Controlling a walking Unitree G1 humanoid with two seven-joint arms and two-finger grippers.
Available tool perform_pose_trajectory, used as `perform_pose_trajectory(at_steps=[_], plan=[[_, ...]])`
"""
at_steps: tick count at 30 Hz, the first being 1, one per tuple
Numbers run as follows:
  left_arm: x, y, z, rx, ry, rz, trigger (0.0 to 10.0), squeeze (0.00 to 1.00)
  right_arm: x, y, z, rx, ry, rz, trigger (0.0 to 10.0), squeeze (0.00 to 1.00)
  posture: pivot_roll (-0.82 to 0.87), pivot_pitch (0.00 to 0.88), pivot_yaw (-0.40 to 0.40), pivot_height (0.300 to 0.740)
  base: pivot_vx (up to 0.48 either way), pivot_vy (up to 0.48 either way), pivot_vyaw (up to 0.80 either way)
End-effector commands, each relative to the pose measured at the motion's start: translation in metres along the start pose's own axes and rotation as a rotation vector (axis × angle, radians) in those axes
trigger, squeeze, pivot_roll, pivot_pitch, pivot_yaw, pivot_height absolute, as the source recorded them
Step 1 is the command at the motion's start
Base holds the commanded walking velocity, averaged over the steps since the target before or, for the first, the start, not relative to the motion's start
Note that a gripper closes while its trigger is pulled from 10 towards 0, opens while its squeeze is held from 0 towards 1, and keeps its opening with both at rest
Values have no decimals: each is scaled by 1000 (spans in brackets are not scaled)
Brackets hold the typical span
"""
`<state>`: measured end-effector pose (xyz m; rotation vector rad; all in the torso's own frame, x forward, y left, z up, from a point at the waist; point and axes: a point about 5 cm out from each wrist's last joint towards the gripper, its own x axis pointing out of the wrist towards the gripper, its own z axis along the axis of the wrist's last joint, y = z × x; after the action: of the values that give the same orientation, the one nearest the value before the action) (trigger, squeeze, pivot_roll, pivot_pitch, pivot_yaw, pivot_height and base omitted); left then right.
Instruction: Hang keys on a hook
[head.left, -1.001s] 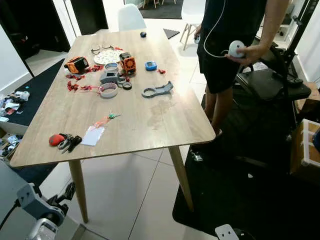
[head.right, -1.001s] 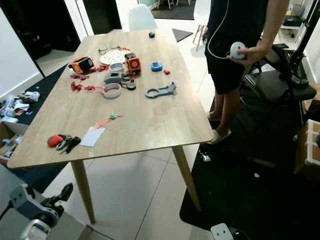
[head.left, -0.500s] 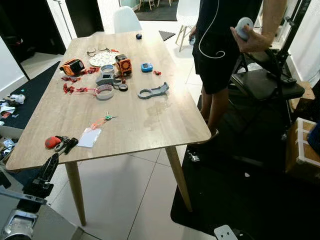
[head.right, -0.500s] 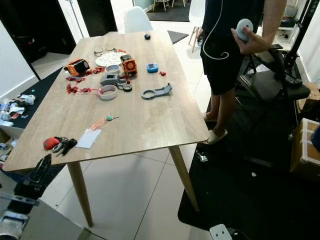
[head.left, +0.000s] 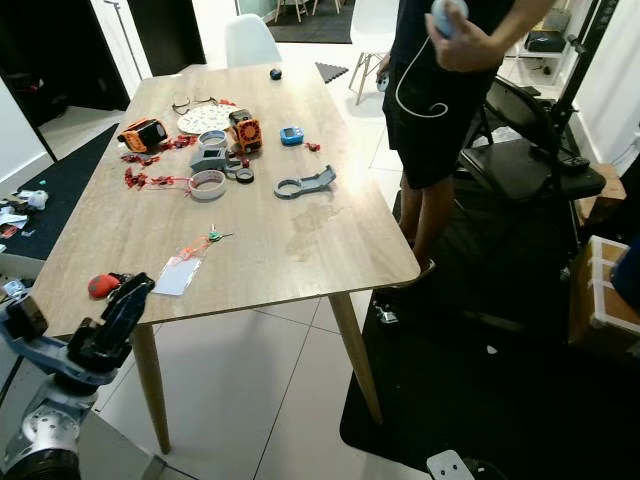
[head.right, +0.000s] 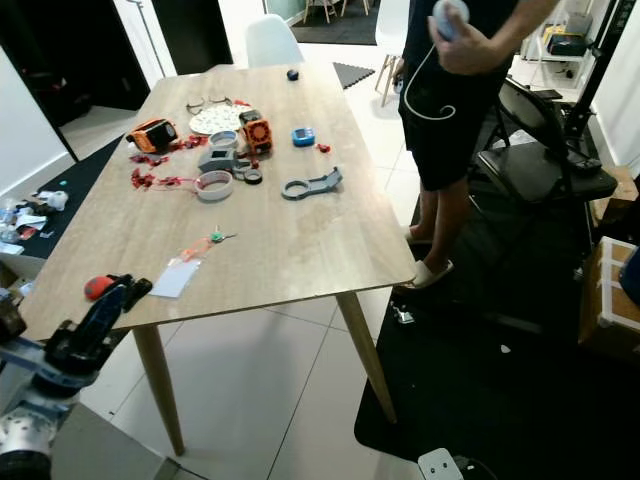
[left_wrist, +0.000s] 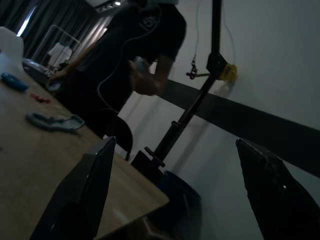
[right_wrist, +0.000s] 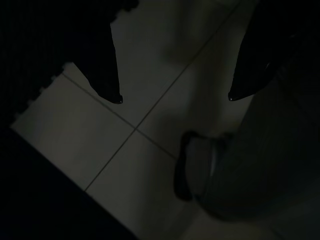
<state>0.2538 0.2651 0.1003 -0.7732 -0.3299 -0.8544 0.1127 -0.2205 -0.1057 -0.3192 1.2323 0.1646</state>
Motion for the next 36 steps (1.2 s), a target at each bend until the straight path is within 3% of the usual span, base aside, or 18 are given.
perform_pose_trajectory(at_steps=[1,2,3,4,6,10,14,19,21,22,23,25,26,27,30,36], plan=[[17,-1,-4,38,55,-18,10000,0,1,3,5,0,-16,9,10000,0,-76,18,61,740,0,0,0],[34,-1,-11,72,109,-24,10000,0,1,3,6,0,-21,9,10000,0,-75,19,64,740,0,0,0],[34,-1,-11,72,109,-24,10000,0,1,3,6,0,-21,9,10000,0,-75,19,64,740,0,0,0],[47,1,-18,112,157,1,10000,0,1,2,7,0,-26,10,10000,0,-77,19,64,740,0,0,0],[56,3,-25,155,193,35,10000,0,1,3,8,7,-30,14,10000,0,-77,18,64,740,0,0,0],[61,2,-34,165,213,46,10000,0,1,3,9,6,-34,18,10000,0,-78,18,64,740,0,0,0],[63,-5,-45,99,193,6,10000,0,1,4,10,-2,-34,18,10000,0,-83,17,65,740,0,0,0],[57,-10,-36,40,123,-38,10000,0,1,3,9,0,-32,16,10000,0,-83,17,65,740,0,0,0],[45,-12,-24,-22,66,-67,10000,0,1,3,8,2,-28,14,10000,0,-82,22,64,740,0,0,0],[36,-9,-21,-22,87,-44,10000,0,1,3,7,2,-25,14,10000,0,-82,22,64,740,0,0,0],[36,-9,-21,-22,87,-44,10000,0,1,3,7,2,-25,14,10000,0,-82,22,64,740,0,0,0],[-1,-4,-25,-18,241,32,10000,0,1,3,5,-2,-19,17,10000,0,-77,26,65,740,0,0,0],[-1,-4,-25,-18,241,32,10000,0,1,3,5,-2,-19,17,10000,0,-77,26,65,740,0,0,0],[-22,-5,-26,-29,313,66,10000,0,1,3,4,-2,-17,19,10000,0,-74,28,64,740,0,0,0],[-28,-5,-25,-36,321,80,10000,0,1,4,4,-2,-17,20,10000,0,-71,30,66,740,0,0,0],[-73,-7,-34,-96,446,221,10000,0,1,6,3,0,-15,30,10000,0,-65,35,68,740,0,0,0]])
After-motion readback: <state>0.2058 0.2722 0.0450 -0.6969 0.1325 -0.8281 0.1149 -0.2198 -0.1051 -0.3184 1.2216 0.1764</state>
